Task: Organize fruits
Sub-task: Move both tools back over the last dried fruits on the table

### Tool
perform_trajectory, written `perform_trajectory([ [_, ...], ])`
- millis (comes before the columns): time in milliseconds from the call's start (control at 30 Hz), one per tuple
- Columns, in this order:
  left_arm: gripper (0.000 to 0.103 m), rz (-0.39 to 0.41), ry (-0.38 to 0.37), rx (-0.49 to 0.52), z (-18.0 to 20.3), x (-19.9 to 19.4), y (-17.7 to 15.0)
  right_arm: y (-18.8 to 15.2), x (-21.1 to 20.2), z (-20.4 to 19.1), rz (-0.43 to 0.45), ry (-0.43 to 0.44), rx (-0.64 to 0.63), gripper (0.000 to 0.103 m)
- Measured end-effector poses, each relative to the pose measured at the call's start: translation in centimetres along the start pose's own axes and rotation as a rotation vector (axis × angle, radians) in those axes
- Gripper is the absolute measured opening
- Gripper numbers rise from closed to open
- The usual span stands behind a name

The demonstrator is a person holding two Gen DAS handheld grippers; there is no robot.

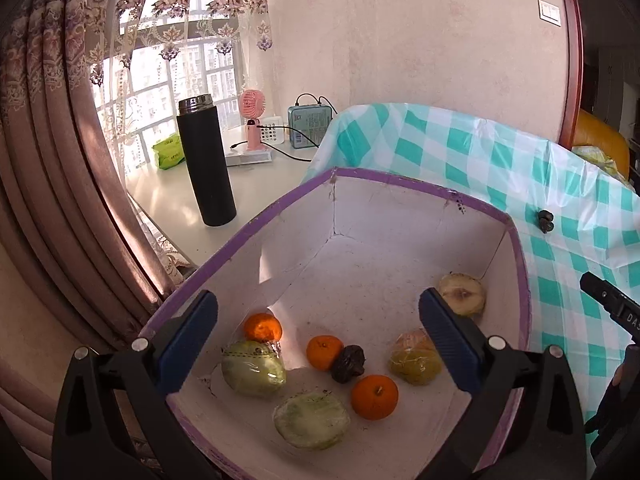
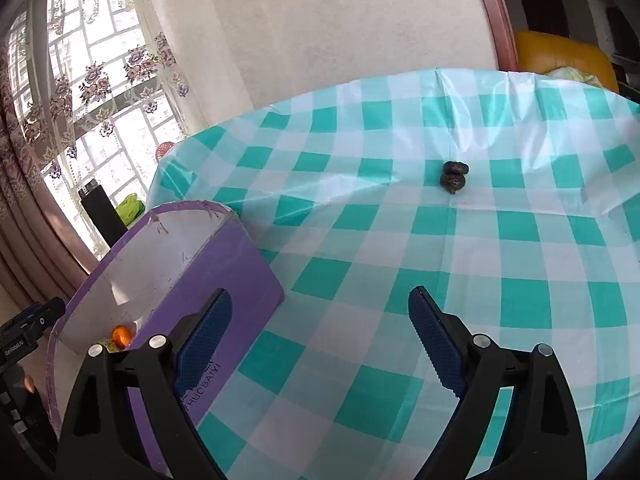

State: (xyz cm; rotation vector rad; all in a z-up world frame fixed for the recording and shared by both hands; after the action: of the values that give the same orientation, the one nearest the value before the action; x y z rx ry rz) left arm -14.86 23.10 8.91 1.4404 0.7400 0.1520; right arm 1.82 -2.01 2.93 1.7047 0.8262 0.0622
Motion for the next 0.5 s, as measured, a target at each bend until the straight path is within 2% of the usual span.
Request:
perform_trajectory([
  [67, 0.101, 0.038, -0.065, -0.019, 2.9, -1.2, 0.8, -1.0, 0.3, 2.8, -0.025, -0.051, 0.03, 0.087],
  [167, 0.101, 0.077, -0.242, -0.045, 8.8, -3.2, 1.2, -2.4, 0.6, 6.4, -0.046, -0.137, 0.049, 0.087],
  [233, 0.101, 0.089, -0.354, -0.009, 13.9, -4.0, 0.7, -3.3, 0.7, 8.7, -0.063, -0.183, 0.075, 0.087],
  [333, 0.101, 0.062, -0.495, 0.092, 21.3, -3.8, -1.3, -4.4, 0.5, 11.6, -0.078, -0.236, 0.121, 0.087],
  [400, 0.101, 0.053, -0.526, 0.148, 25.1, -2.6, -2.6, -4.5, 0.4, 13.0, -0.085, -0.253, 0.165, 0.087],
  [500, 0.101, -0.012, -0.504, 0.165, 28.9, 1.9, -4.7, -3.6, 0.1, 14.9, -0.064, -0.312, 0.164, 0.087],
])
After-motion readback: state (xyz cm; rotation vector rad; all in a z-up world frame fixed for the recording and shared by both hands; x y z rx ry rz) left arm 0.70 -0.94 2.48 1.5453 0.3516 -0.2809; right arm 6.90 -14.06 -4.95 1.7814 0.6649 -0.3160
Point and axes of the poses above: each gripper's, at about its wrist camera, not at the fingertips, and x roughly the way its jaws point, z to its right, y to its top, the point moved 10 cm from there along x, roughly the way its jaws point, and after that the axes turned 14 degrees about z, right-handed, at the moved point
